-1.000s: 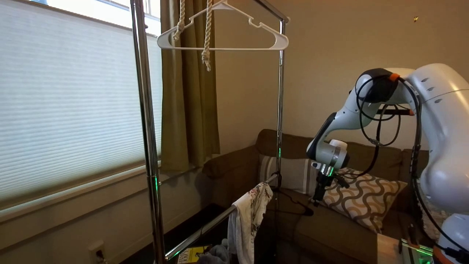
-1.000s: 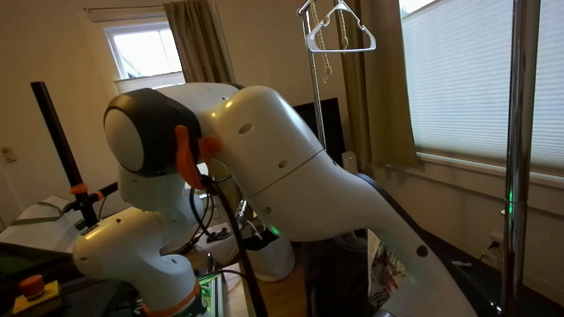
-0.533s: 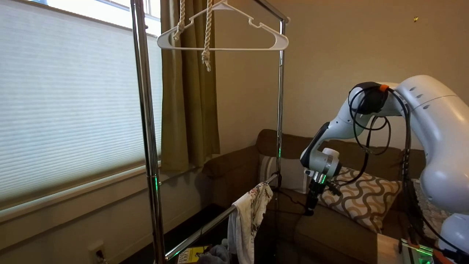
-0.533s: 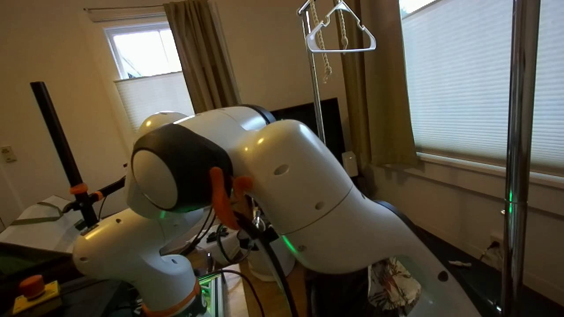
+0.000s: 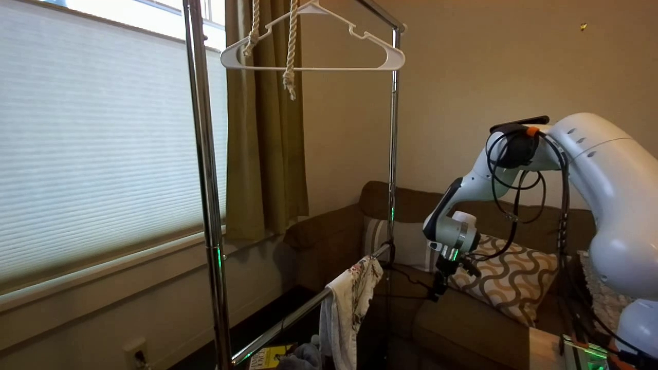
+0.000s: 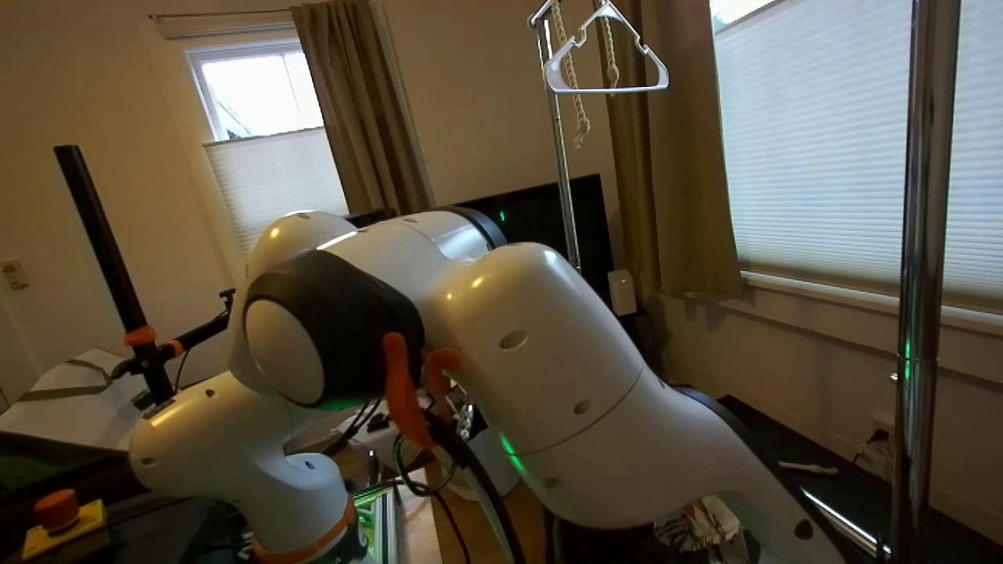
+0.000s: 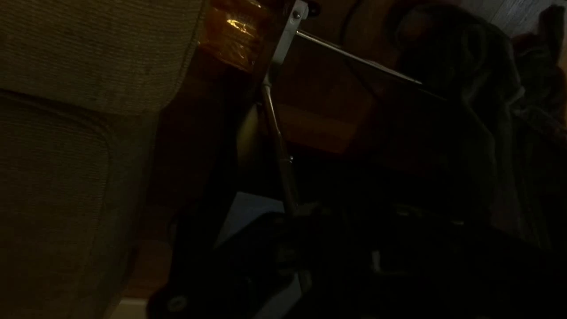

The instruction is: Pick up the black coat hanger and hang it on the top rail

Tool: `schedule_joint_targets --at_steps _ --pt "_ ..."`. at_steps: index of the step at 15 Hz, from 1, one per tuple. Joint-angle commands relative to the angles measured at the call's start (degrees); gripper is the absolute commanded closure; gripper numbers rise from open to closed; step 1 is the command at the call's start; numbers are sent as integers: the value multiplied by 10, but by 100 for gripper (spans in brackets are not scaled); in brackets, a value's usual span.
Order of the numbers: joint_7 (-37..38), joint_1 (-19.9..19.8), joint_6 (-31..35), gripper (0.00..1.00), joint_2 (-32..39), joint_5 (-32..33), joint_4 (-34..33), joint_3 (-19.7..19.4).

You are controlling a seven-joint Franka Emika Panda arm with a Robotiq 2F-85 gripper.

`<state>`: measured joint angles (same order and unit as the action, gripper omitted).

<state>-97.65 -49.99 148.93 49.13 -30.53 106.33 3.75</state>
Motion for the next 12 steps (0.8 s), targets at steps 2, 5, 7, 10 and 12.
schedule_joint_targets --at_steps 2,5,7,10,12 --pt "-22 -45 -40 100 -1 26 -6 27" --pt "-57 -67 -64 98 -12 19 3 50" --pt "-90 -85 -71 98 -30 10 19 65" --pt "-183 -139 -61 98 -85 -35 65 111" --pt "-231 -146 -62 98 -122 -37 97 103"
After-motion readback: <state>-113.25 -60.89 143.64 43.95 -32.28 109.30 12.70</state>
